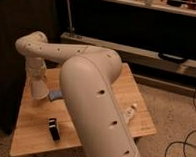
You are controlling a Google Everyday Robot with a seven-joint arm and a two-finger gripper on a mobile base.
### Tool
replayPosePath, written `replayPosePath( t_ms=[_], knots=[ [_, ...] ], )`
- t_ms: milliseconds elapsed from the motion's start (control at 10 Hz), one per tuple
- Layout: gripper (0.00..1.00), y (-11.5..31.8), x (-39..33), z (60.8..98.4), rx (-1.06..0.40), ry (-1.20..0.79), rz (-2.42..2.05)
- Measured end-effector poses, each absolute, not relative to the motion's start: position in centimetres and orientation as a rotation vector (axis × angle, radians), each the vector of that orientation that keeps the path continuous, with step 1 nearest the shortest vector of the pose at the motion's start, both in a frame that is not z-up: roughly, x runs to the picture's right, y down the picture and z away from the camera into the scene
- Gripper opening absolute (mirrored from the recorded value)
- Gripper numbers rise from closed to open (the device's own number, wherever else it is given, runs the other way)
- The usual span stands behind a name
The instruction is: Place the ceramic cup over the eraser
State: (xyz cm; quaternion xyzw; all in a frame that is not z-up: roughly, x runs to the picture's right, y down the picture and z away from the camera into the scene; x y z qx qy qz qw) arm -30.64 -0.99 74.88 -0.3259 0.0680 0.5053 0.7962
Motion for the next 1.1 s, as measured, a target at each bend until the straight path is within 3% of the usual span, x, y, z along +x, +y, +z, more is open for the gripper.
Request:
replayPosePath(
  t_ms=[500,1100],
  knots=[
    [0.0,-0.4,-22.1,67.6,-0.684,0.139,1.036],
    [0.0,4.9,-18.0,59.7,-0.713,0.131,0.954]
  ],
)
